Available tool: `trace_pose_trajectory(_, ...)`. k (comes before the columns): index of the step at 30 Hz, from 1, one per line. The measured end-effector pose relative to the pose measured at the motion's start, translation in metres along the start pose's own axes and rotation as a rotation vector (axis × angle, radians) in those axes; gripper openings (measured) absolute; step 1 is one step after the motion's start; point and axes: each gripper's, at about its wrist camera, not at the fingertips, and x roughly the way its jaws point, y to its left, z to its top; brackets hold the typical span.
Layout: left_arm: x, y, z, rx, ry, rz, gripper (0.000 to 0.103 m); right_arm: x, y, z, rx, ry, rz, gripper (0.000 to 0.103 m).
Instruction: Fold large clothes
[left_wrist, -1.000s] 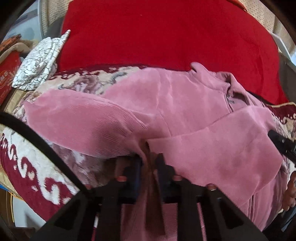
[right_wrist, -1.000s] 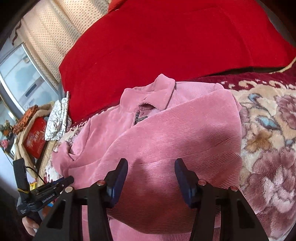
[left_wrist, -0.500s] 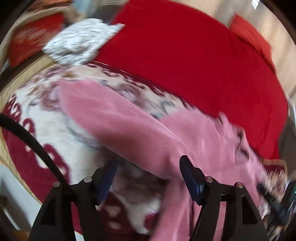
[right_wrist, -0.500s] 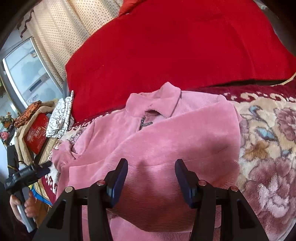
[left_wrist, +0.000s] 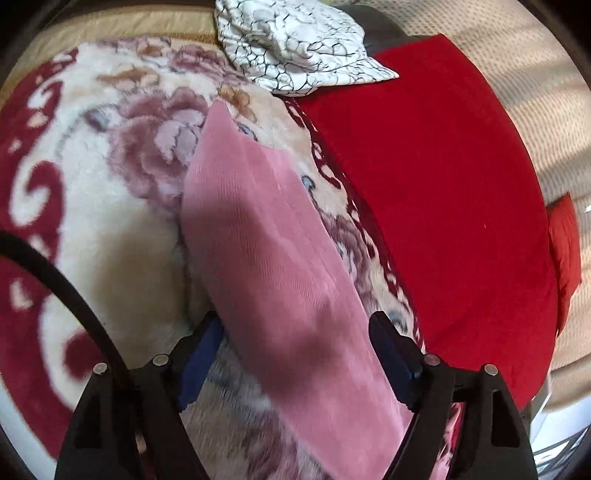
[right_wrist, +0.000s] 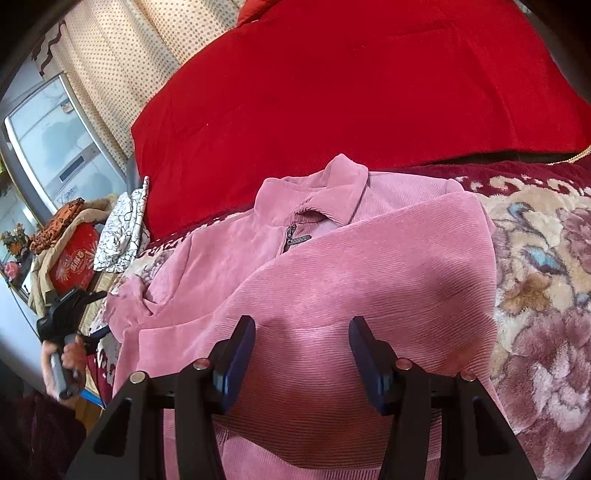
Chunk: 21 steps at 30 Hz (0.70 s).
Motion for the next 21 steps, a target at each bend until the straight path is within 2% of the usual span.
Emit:
trace_pose_trajectory(2,0.007,-0.001,0.006,0.019,-0.015,0.025,0.056,0.001,0.0,0.0,-0.005,0.002,-0.003,0.057)
trace_pose_trajectory(3,0.012,-0.002,0.009,0.034,-0.016,0.035,0.025,0.001,0.0,0.0,-0.005,0.002,-0.004,0.057)
trace_pose_trajectory(4,0.015,-0.002,0.011,0.041,-0.009,0.034,0.007,0.001,0.0,0.001,-0.006,0.0,-0.005,0.057)
trace_pose_trajectory(5,0.015,-0.003,0.011,0.045,-0.007,0.024,0.006,0.001,0.0,0.001,-0.006,0.0,-0.005,0.057)
trace_pose_trajectory(7,0.004,-0.016,0.006,0.094,-0.061,0.05,0.004,0.0,0.0,0.002,-0.008,-0.002,-0.008,0.057)
trace_pose_trajectory(10,-0.025,-0.064,-0.011,0.286,-0.175,0.062,0.004,-0.004,-0.004,0.003,-0.001,-0.013,-0.032,0.057)
trace_pose_trajectory(14,-0.072,-0.147,-0.074,0.6,-0.259,-0.059,0.004,-0.019,-0.017,0.008,0.044,-0.056,-0.06,0.057)
trace_pose_trajectory(16,-0.084,-0.178,-0.111,0.732,-0.255,-0.126,0.004,-0.028,-0.023,0.01,0.065,-0.081,-0.078,0.057)
trace_pose_trajectory(18,-0.091,-0.209,-0.165,0.906,-0.218,-0.198,0.004,-0.038,-0.029,0.011,0.081,-0.112,-0.099,0.057)
trace_pose_trajectory(20,-0.087,-0.232,-0.226,1.109,-0.142,-0.233,0.006,-0.047,-0.035,0.013,0.088,-0.144,-0.124,0.057)
trace_pose_trajectory(21,-0.083,-0.235,-0.247,1.176,-0.107,-0.233,0.012,-0.051,-0.038,0.013,0.094,-0.159,-0.141,0.057)
